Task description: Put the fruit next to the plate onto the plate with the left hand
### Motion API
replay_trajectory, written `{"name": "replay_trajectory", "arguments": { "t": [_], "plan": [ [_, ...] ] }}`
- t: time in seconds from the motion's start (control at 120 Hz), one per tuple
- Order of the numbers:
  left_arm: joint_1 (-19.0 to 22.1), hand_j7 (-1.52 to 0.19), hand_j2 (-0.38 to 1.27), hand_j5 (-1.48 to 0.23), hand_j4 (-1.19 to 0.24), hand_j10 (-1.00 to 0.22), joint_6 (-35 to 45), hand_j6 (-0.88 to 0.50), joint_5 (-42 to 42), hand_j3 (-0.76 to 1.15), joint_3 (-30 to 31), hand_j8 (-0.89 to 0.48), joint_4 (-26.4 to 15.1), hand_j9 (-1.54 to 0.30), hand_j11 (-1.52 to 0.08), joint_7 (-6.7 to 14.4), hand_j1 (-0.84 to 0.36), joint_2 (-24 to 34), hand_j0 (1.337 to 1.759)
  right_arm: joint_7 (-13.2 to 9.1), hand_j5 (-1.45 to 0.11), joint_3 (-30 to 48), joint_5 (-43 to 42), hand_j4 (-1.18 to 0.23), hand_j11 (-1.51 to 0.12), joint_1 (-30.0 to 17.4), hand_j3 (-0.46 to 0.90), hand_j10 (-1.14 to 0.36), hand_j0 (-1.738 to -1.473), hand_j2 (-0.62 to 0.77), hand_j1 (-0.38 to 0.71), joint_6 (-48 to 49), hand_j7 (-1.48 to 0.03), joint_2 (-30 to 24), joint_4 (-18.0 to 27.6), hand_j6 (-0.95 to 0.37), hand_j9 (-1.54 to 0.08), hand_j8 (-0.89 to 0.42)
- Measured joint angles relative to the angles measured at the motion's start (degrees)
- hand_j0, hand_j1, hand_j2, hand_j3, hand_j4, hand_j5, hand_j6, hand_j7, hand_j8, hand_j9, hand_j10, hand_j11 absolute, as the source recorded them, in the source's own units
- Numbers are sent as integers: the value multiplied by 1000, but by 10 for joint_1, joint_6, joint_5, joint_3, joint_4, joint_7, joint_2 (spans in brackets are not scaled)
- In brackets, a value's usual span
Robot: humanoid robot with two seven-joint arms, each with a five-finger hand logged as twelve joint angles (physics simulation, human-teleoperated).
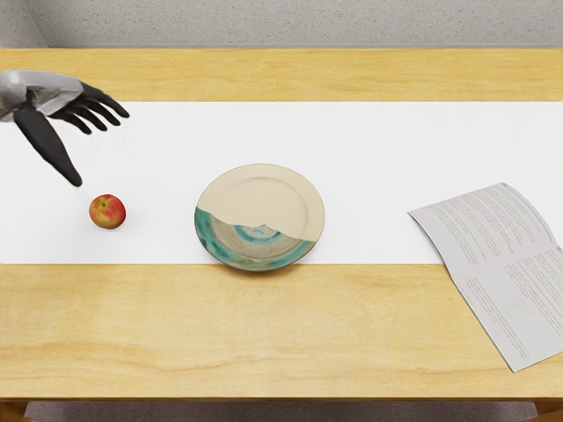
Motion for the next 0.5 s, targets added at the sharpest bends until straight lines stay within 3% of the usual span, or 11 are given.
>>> {"name": "replay_trajectory", "arguments": {
  "t": [0.208,0.375,0.5],
  "plan": [
    [1,-321,52,-320,-250,-249,-6,-250,11,0,-2,-250,2,-321,-321,0,56,-11,1658,2,-47,1,0,-36,-47,1,0,-36,-1658,-7,-305,0,-47,0,0,-36,-47,-36],
    [11,-320,51,-320,-249,-249,-5,-250,191,0,45,-250,-35,-320,-320,0,56,-80,1658,0,-47,0,0,-36,-47,-2,0,-36,-1658,-7,-305,0,-47,0,-1,-36,-47,-36],
    [60,-319,52,-320,-250,-249,59,-251,310,0,93,-251,-79,-319,-319,0,57,-81,1658,0,-47,0,0,-36,-47,-3,0,-36,-1658,-7,-305,0,-47,0,-1,-36,-47,-36]
  ]
}}
